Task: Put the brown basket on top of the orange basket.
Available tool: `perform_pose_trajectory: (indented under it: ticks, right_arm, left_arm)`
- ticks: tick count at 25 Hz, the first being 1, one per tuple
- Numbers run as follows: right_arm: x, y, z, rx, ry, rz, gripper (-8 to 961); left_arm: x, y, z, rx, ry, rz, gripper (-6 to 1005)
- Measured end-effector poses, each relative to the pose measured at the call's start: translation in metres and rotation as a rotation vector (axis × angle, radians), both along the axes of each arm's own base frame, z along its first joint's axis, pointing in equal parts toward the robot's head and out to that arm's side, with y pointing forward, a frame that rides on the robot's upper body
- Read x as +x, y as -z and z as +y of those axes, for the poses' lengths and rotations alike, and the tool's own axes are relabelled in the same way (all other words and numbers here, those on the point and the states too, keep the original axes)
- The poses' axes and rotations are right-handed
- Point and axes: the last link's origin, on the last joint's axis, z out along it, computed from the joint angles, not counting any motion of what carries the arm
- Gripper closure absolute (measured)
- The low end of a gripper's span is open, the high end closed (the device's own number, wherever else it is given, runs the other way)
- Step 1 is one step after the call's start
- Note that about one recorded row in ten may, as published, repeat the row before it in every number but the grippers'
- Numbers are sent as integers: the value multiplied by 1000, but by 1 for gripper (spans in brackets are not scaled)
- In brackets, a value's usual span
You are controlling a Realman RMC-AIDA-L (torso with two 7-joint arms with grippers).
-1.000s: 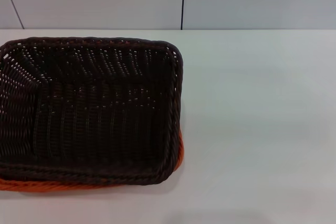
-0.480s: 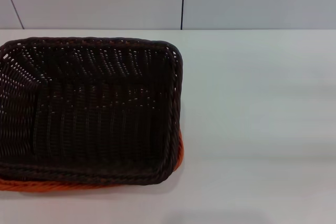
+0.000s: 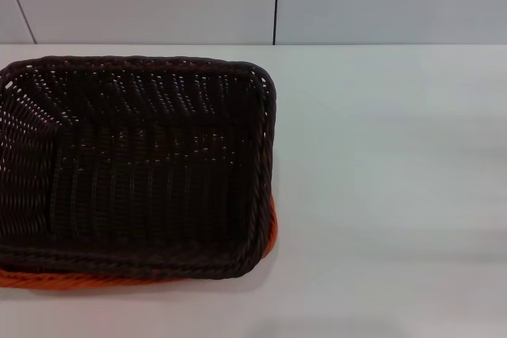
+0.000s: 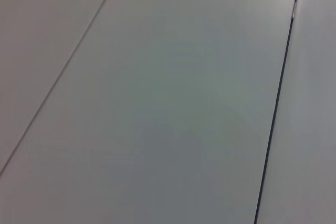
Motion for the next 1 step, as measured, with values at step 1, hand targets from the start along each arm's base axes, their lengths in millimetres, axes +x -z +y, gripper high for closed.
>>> perform_pose_trajectory:
  ticks: [1]
  right_arm:
    - [0, 3, 1, 0, 5, -7, 243]
  left_arm:
    - [0, 0, 1, -7, -5, 0, 234]
